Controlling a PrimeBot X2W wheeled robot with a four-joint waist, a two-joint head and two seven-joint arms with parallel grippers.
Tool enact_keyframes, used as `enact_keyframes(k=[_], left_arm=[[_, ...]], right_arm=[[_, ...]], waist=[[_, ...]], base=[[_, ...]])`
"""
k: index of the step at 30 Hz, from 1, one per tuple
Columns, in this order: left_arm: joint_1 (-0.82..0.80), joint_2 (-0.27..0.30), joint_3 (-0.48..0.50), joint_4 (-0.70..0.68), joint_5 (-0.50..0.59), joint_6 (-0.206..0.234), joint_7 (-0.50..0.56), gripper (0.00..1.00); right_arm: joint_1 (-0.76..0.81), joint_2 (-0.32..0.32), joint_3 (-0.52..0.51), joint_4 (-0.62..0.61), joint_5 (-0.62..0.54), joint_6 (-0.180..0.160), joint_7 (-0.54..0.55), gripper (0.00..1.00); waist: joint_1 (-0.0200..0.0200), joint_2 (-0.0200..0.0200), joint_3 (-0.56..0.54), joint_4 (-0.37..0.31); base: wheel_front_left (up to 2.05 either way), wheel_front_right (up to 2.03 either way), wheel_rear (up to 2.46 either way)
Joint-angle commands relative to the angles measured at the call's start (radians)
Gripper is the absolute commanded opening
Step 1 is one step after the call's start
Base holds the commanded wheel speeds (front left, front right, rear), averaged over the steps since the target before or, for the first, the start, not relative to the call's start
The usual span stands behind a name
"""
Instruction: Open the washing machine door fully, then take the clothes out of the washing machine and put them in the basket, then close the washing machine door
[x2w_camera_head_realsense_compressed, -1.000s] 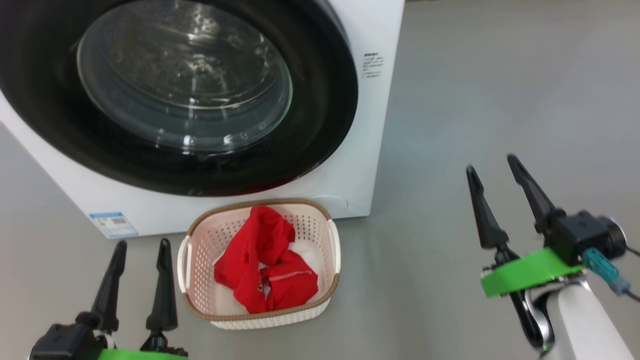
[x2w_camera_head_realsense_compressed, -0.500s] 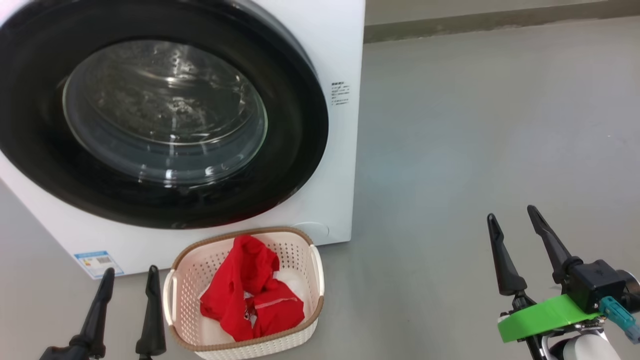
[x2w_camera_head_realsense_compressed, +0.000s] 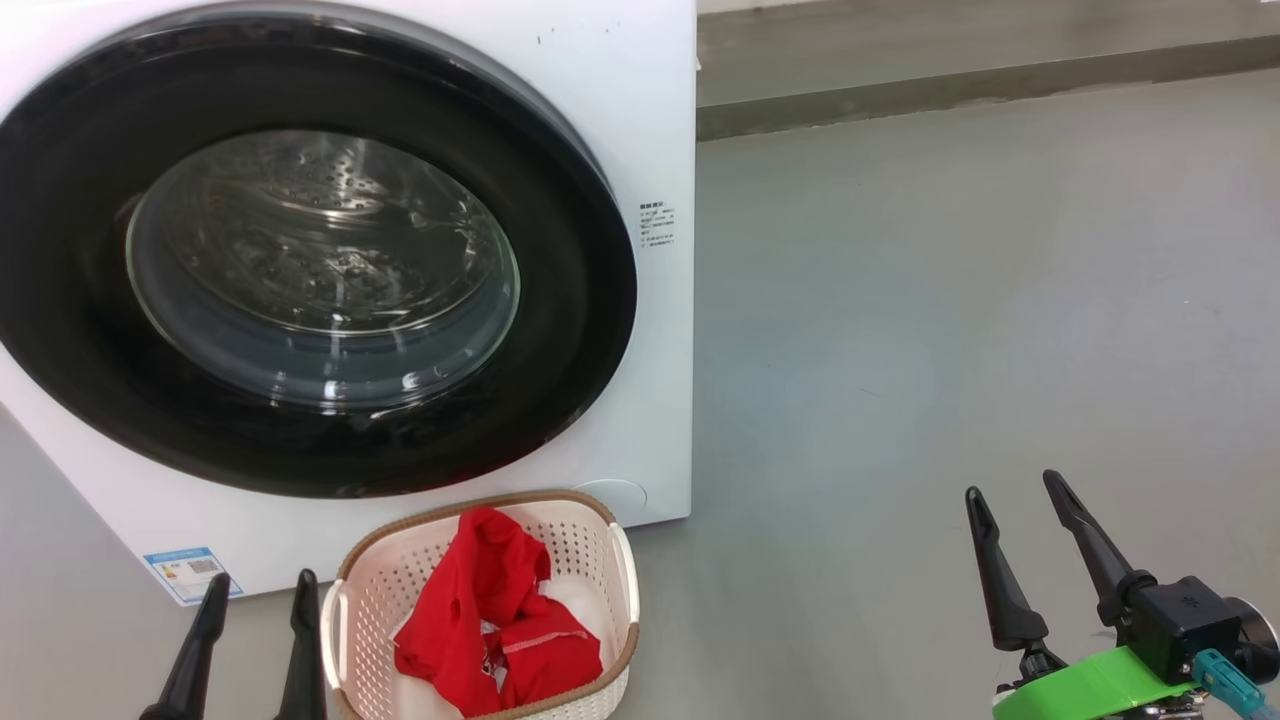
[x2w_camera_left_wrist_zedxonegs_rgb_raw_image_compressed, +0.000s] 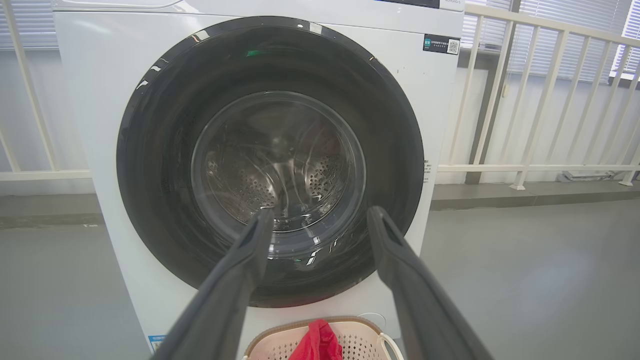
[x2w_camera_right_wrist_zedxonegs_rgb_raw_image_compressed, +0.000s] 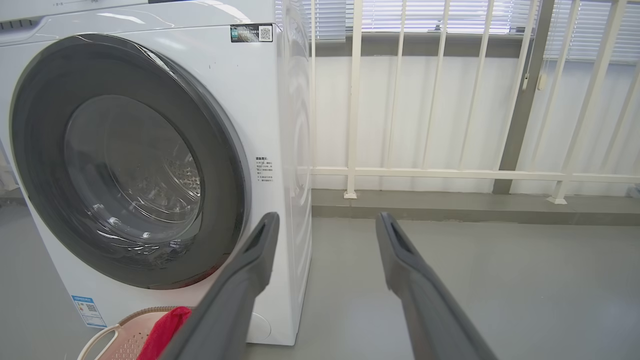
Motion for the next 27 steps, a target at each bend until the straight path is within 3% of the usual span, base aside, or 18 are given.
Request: enact_keyframes(k=[1, 13, 14, 19, 27], left_arm=[[-0.014, 0.012, 0.038, -0.028, 0.005, -0.009, -0.008, 1.00], [-0.008, 0.009, 0.045, -0.031, 0.007, -0.019, -0.008, 1.00], [-0.009, 0.008, 0.047, -0.040, 0.007, -0.019, -0.008, 0.00], [0.026, -0.017, 0.008, 0.053, -0.005, -0.012, 0.009, 0.00], [0.009, -0.016, 0.011, 0.066, -0.095, -0.013, 0.036, 0.00]], right_arm=[[-0.014, -0.009, 0.026, -0.031, 0.005, -0.004, -0.004, 1.00], [-0.005, -0.009, 0.017, -0.031, 0.007, -0.004, -0.004, 1.00], [-0.005, -0.009, 0.017, -0.032, 0.007, -0.004, -0.004, 0.00], [0.024, 0.017, -0.004, 0.058, 0.004, 0.000, 0.004, 0.00], [0.014, 0.013, -0.005, 0.061, 0.099, 0.000, 0.024, 0.00]], waist=[[0.0000, 0.0000, -0.004, -0.002], [0.0000, 0.0000, -0.006, 0.004], [0.0000, 0.0000, -0.004, 0.005], [0.0001, 0.0000, -0.005, 0.004], [0.0018, 0.0000, -0.001, 0.011]], base=[[0.00, 0.00, 0.00], [0.00, 0.00, 0.00], [0.00, 0.00, 0.00], [0.00, 0.00, 0.00], [0.00, 0.00, 0.00]])
